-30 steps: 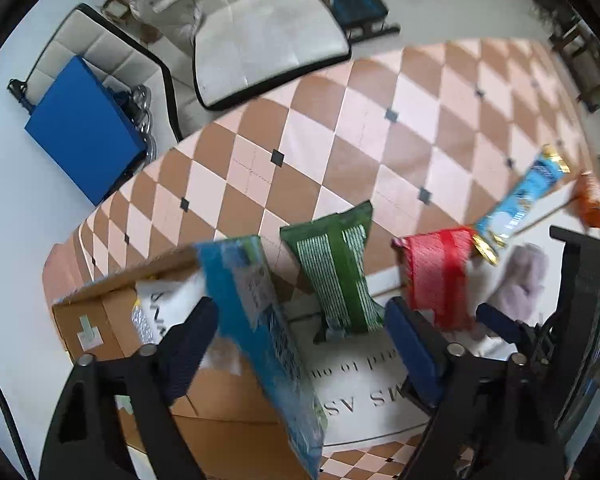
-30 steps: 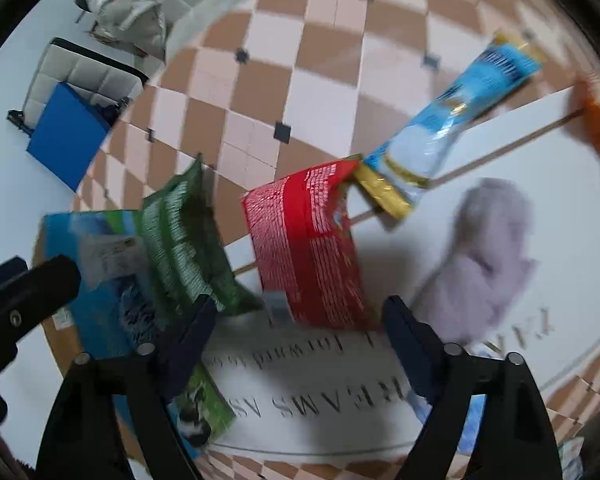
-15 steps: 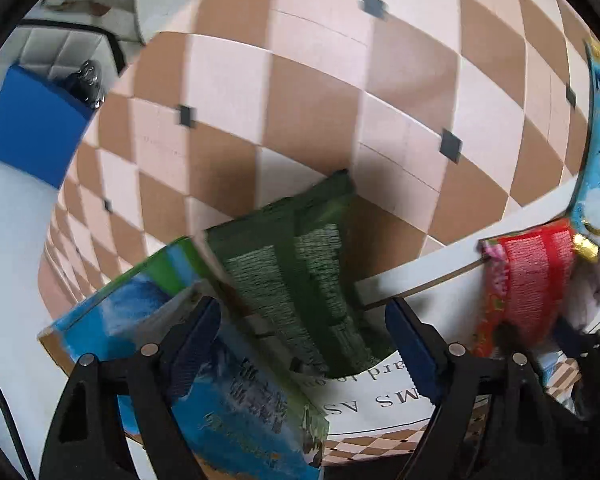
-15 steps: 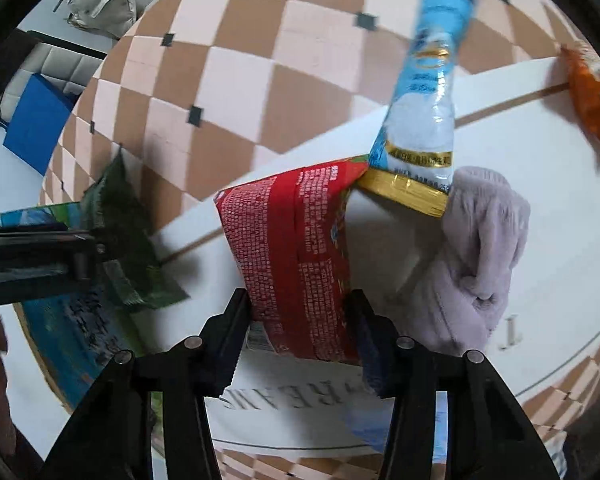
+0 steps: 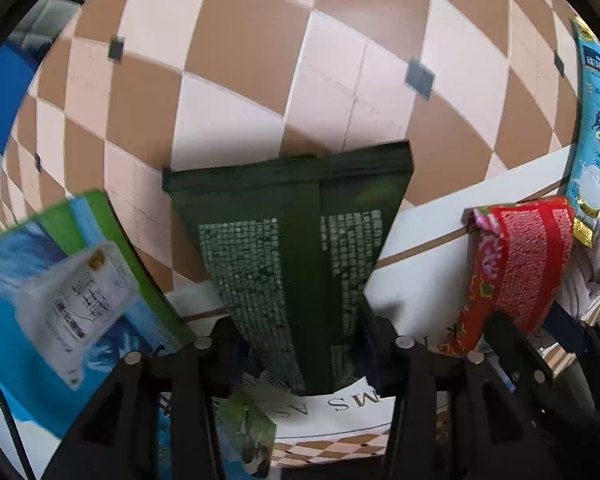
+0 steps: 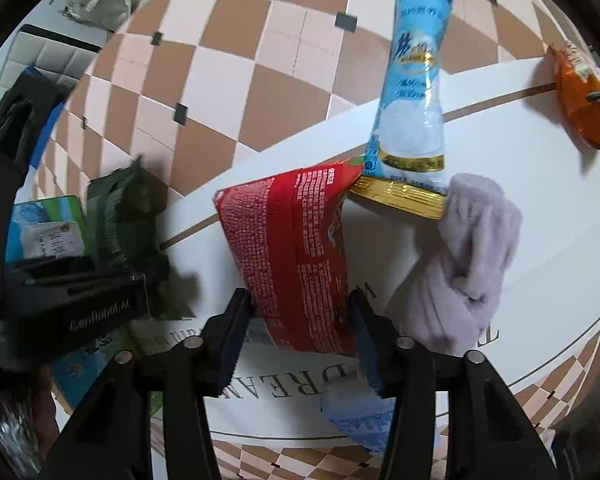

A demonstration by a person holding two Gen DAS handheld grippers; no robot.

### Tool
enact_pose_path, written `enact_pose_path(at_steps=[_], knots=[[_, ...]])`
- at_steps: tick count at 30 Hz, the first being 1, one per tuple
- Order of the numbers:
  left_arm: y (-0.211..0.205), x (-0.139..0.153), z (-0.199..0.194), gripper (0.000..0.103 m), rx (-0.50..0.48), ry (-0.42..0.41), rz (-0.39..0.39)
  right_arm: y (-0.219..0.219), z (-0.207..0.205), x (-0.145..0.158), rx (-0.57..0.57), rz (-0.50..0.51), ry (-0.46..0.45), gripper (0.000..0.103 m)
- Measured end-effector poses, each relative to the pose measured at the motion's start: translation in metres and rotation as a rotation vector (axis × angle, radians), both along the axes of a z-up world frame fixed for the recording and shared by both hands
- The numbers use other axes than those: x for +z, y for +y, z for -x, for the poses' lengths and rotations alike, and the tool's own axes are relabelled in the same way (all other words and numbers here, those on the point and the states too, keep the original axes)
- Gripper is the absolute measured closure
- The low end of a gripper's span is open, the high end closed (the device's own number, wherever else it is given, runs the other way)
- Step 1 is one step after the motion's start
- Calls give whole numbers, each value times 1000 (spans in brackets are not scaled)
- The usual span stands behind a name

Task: Organize soft objects
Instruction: 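Grasp the green snack pack with the left tool while the right tool grasps the red pack, then lower both packs into the box and open both tools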

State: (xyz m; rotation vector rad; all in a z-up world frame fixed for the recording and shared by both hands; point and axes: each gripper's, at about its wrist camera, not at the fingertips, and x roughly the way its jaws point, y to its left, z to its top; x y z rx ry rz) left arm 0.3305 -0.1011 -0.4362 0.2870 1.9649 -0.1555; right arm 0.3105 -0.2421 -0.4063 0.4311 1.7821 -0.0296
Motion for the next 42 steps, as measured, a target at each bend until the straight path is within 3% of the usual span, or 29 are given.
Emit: enact_pose_path(at_steps=[2,5,7,9,16,20,23,27,31,37,42], knots=[[4,-2,5,58,15,1,14,3,-1,-5,4,11,11,44],[11,6,16,69,6,-44,10,10,-3,-11,22,36,14,44],[17,18,24,71,37,-66,42,15,-4,-6,35,62,-1,54],[24,36,32,72,58,-108,76,19,0,5,47,82,-20,57],[87,144,86,72,147,-302,256,39,24,98,73,-4,-169,58],[144,192,91,72,179,-382,257,78,39,149,128,-65,-246,58],[190,204,82,72,217,-408,210,118,49,174,171,-132,-272,58],[253,191,63,72,288,-390,126,200,47,176,241,-198,-265,58],[321,158,53,72,355,-327,68,278,48,154,295,-243,-207,58],[358,118,24,72,366,-255,36,353,47,108,325,-268,-106,58],[375,100,5,72,330,-189,18,388,52,80,306,-289,-38,58]])
